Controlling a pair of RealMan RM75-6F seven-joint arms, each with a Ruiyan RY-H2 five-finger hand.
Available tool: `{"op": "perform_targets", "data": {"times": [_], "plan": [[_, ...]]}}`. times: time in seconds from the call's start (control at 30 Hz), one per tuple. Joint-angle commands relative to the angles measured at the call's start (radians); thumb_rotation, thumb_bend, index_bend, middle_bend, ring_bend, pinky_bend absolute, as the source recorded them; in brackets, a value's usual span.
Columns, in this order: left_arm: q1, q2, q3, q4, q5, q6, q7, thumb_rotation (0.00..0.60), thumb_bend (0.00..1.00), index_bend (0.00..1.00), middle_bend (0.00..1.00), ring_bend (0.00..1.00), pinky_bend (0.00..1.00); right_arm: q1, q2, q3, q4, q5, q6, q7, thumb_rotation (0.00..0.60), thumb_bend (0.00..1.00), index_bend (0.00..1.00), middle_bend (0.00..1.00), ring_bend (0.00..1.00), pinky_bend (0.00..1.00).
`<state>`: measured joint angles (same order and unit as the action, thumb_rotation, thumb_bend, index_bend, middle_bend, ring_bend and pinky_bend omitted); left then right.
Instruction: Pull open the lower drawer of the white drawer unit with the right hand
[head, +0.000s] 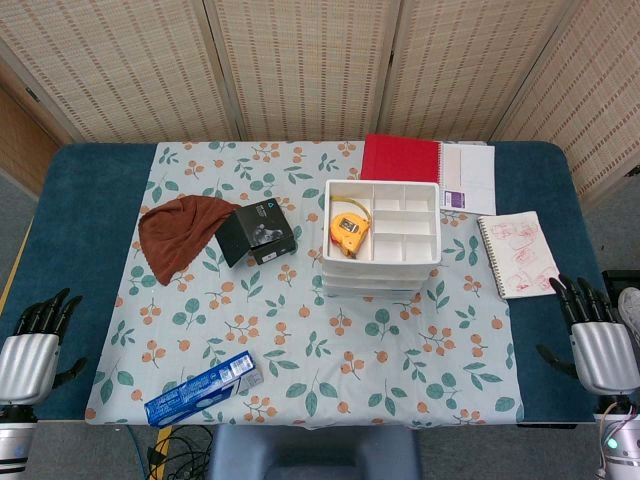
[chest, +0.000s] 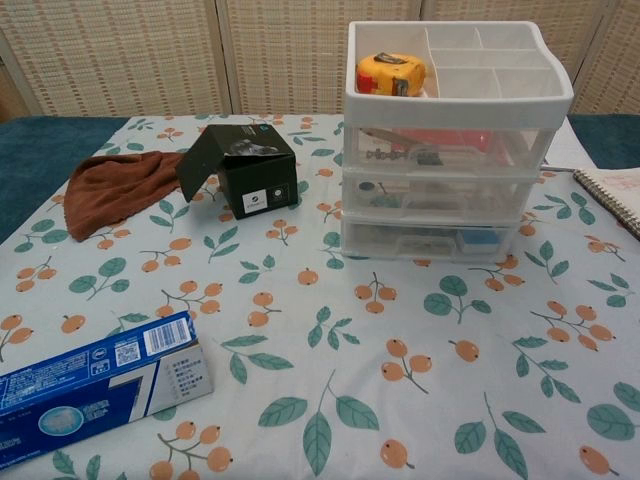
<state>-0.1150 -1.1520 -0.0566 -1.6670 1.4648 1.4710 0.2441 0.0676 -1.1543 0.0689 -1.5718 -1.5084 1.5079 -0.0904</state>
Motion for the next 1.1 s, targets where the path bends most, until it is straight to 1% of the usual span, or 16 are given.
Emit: {"op": "perform_targets", "data": {"times": [0.03,0.23,0.43,0.6,0.7,0.77,0.97,1.1], "plan": [[-0.002,-0.003,0.0,0.001,0.002,0.001,-0.001,0.6,0.17,0.12,0.08,0.12,0.13,0.001,-0.002,-0.001,0.0,0.0,-0.002,0.001,0.6,0.2,0.0,0.06,0.02,0.11],[-0.004,-0.005,-0.002,0.003,0.01,0.006,-0.005,0.6,0.17,0.12,0.08,0.12,0.13,0.001,-0.002,-0.002,0.002,-0.005,0.0,0.004,0.6,0.2,0.0,0.06,0.02,0.11],[-0.004,-0.002,-0.001,-0.003,0.012,0.008,-0.004,0.6,0.17,0.12,0.08,0.12,0.13,-0.001,-0.005,-0.005,0.001,-0.019,0.01,0.013,0.6,0.21,0.0,0.06,0.05,0.11],[-0.004,-0.002,0.001,-0.003,0.017,0.011,-0.006,0.6,0.17,0.12,0.08,0.12,0.13,0.018,-0.005,-0.005,-0.015,-0.034,-0.012,0.035,0.6,0.22,0.0,0.09,0.07,0.12],[-0.004,-0.002,0.002,-0.006,0.021,0.013,-0.006,0.6,0.17,0.12,0.08,0.12,0.13,0.043,-0.007,-0.009,-0.034,-0.053,-0.044,0.053,0.6,0.24,0.0,0.13,0.13,0.21],[-0.003,-0.003,0.003,-0.007,0.021,0.014,-0.004,0.6,0.17,0.12,0.08,0.12,0.13,0.061,-0.009,-0.012,-0.047,-0.058,-0.074,0.071,0.6,0.24,0.0,0.16,0.18,0.29],[-0.002,-0.004,0.005,-0.01,0.017,0.011,-0.002,0.6,0.17,0.12,0.08,0.12,0.13,0.133,-0.024,-0.015,-0.082,-0.051,-0.199,0.143,0.6,0.24,0.0,0.23,0.32,0.48],[-0.001,-0.005,0.005,-0.008,0.014,0.011,-0.004,0.6,0.17,0.12,0.08,0.12,0.13,0.181,-0.046,-0.013,-0.106,-0.032,-0.281,0.217,0.6,0.24,0.0,0.31,0.45,0.64]]}}
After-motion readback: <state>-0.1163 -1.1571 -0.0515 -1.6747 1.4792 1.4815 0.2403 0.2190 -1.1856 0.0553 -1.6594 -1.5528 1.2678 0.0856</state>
